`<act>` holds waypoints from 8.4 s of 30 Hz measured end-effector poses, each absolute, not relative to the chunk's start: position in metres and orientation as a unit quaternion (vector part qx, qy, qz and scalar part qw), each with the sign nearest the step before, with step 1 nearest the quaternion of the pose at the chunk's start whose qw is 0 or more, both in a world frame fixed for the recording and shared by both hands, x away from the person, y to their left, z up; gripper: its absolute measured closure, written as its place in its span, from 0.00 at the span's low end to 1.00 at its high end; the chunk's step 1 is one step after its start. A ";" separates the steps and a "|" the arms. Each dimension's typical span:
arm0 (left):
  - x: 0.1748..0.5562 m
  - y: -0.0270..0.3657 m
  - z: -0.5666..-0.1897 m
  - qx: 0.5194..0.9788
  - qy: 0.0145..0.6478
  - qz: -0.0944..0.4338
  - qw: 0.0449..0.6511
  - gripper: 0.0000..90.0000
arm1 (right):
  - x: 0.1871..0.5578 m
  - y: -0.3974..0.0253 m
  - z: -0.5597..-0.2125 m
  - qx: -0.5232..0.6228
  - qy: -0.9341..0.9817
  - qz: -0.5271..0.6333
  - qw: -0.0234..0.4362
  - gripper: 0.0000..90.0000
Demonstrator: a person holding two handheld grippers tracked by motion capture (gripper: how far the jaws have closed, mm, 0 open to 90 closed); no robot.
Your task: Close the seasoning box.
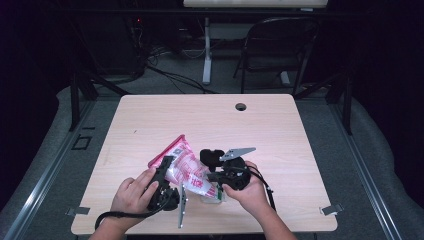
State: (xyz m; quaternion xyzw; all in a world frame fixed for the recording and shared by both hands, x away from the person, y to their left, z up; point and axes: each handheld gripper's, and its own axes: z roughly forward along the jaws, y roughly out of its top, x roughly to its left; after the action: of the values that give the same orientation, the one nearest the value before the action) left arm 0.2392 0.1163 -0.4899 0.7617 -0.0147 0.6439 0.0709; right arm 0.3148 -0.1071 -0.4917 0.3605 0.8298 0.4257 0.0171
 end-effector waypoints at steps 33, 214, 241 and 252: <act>0.238 0.114 -0.486 0.760 -0.021 0.646 0.069 0.72 | 0.314 -0.107 -0.491 0.360 0.830 0.426 0.018 1.00; 0.235 0.104 -0.477 0.754 -0.040 0.651 0.081 0.72 | 0.314 -0.108 -0.490 0.361 0.826 0.432 0.023 1.00; 0.235 0.103 -0.476 0.753 -0.043 0.651 0.081 0.72 | 0.314 -0.107 -0.490 0.360 0.828 0.430 0.022 1.00; 0.235 0.102 -0.475 0.753 -0.046 0.652 0.079 0.72 | 0.314 -0.107 -0.489 0.360 0.827 0.431 0.023 1.00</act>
State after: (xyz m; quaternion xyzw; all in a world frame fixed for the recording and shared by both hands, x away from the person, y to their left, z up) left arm 0.2349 0.1021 -0.4751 0.7525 -0.0465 0.6522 0.0787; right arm 0.3138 -0.1074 -0.4895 0.3600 0.8272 0.4309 0.0230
